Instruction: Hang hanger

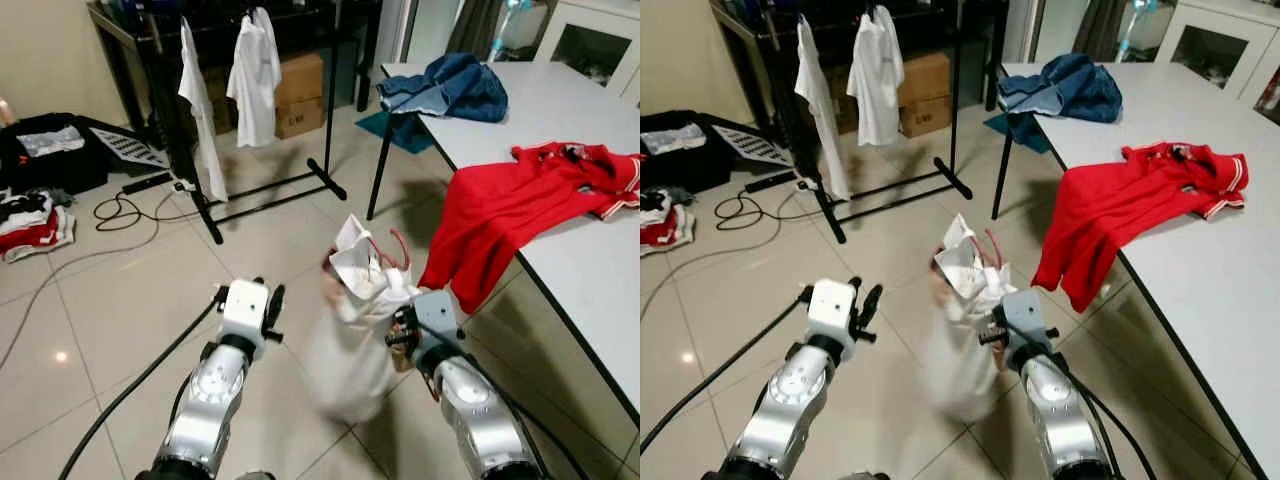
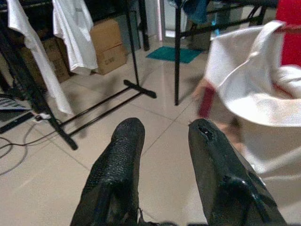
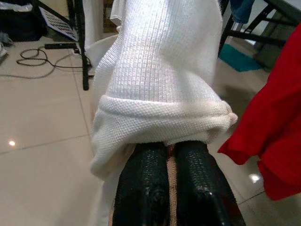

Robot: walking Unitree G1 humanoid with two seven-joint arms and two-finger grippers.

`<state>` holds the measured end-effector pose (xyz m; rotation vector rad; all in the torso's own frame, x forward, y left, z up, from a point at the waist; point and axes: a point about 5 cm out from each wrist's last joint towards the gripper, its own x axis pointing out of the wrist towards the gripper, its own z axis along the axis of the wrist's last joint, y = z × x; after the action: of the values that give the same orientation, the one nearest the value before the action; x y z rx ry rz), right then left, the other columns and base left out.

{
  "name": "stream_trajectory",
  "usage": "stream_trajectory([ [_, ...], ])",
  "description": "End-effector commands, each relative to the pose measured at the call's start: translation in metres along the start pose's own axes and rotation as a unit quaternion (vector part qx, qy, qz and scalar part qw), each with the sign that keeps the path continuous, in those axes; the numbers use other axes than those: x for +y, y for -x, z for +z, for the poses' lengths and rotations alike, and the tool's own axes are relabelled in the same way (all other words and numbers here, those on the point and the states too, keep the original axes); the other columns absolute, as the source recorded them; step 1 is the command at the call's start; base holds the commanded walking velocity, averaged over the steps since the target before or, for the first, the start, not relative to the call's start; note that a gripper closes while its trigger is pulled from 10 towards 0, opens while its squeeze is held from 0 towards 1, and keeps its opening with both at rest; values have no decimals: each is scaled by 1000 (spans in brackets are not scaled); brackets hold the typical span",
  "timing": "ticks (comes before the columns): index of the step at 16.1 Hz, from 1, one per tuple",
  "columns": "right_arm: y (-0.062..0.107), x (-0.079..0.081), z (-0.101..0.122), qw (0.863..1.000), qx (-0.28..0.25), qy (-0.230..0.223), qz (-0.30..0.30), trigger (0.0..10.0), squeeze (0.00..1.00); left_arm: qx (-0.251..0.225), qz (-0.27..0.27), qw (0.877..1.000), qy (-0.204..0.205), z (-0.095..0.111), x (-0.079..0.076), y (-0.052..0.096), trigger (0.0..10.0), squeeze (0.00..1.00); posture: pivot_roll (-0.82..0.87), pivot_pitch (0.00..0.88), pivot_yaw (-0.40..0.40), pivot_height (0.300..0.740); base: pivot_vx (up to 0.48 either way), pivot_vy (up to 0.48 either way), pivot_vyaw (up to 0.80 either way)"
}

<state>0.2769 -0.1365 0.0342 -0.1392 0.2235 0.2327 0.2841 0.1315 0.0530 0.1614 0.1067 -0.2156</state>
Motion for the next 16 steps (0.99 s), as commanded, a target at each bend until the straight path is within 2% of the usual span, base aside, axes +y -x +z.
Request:
stream_trajectory([
  [1, -2, 1, 1, 1000, -12, 20, -2, 10000, 0, 3, 5, 1000, -14, -4, 1, -2, 10000, 0, 67, 54, -18, 740, 0, 0, 0],
  [4, -1, -4, -23, 999, 17, 22, -20, 10000, 0, 43, 1, 999, -26, -30, -4, -1, 10000, 0, 75, 58, -31, 740, 0, 0, 0],
  [7, 3, 0, -26, 1000, -1, 21, 20, 10000, 0, 88, 26, 996, -2, -52, -3, 7, 10000, 0, 88, 60, -37, 740, 0, 0, 0],
  [8, 4, 3, -27, 999, -7, 22, 39, 10000, 0, 101, 40, 994, 5, -60, 0, 13, 10000, 0, 95, 64, -39, 740, 0, 0, 0],
  [9, 7, 4, -35, 998, 0, 39, 56, 10000, 0, 142, 89, 985, 37, -81, 13, 28, 10000, 0, 104, 63, -57, 740, 0, 0, 0],
  [11, 10, 3, -43, 996, 17, 55, 65, 10000, 0, 184, 124, 975, 23, -98, 27, 45, 10000, 0, 111, 62, -64, 740, 394, 0, 0],
  [12, 12, 3, -48, 995, 26, 61, 75, 10000, 0, 203, 149, 967, 33, -106, 35, 53, 10000, 0, 114, 62, -68, 740, 461, 0, 0],
  [13, 14, 4, -51, 994, 31, 63, 82, 10000, 0, 211, 160, 964, 35, -110, 39, 59, 10000, 0, 123, 63, -72, 740, 461, 0, 0],
  [14, 15, 5, -52, 994, 33, 65, 87, 10000, 0, 220, 149, 964, 13, -115, 38, 65, 10000, 0, 125, 63, -73, 740, 465, 0, 0],
  [16, 15, 5, -55, 993, 36, 65, 88, 10000, 0, 240, 153, 959, 10, -121, 38, 71, 10000, 0, 125, 63, -73, 740, 465, 0, 0],
])
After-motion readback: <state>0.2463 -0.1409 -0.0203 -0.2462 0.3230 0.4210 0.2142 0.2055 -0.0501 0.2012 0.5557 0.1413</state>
